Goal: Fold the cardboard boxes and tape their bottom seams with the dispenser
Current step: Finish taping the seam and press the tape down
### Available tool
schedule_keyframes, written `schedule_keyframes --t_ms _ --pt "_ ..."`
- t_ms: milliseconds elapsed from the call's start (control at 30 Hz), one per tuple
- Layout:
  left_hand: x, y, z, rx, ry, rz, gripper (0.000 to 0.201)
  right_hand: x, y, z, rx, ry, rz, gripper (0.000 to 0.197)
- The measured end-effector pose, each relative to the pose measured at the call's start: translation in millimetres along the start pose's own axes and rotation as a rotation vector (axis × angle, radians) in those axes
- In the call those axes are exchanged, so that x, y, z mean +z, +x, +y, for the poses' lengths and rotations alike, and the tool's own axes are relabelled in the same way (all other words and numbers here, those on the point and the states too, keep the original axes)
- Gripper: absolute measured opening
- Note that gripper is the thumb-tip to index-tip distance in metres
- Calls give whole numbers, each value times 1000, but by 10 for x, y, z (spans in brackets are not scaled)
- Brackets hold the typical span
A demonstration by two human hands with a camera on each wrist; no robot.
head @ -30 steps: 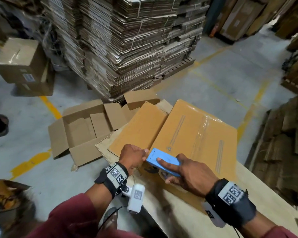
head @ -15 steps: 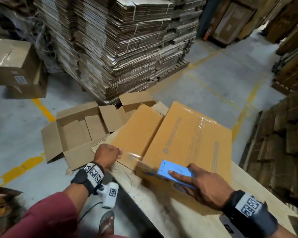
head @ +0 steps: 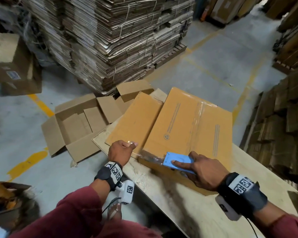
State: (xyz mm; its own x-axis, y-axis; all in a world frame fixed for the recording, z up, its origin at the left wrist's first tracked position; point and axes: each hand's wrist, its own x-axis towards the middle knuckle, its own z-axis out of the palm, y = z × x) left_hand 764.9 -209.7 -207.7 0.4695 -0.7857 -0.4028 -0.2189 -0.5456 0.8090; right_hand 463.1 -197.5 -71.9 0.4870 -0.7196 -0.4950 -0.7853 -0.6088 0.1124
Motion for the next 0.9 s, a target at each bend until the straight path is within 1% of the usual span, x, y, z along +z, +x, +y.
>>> schedule_keyframes --t_ms 133,267,500,633,767,900 --pt "13 -24 6 18 -14 51 40 -56 27 -30 5 -16 -22 53" --pt "-3 -59 30 80 -17 116 40 -59 6 -42 17 -20 -20 54" --pt "89 -17 -37 26 -15 75 43 -104 125 -59 25 -43 -59 55" --pt "95 15 9 31 -27 79 40 -127 201 -62 26 -37 -88 55" --pt "59 -49 27 82 -27 130 38 -123 241 -40 19 -20 -108 57" --pt "41 -101 80 139 -37 152 37 -84 222 2 30 -4 -103 56"
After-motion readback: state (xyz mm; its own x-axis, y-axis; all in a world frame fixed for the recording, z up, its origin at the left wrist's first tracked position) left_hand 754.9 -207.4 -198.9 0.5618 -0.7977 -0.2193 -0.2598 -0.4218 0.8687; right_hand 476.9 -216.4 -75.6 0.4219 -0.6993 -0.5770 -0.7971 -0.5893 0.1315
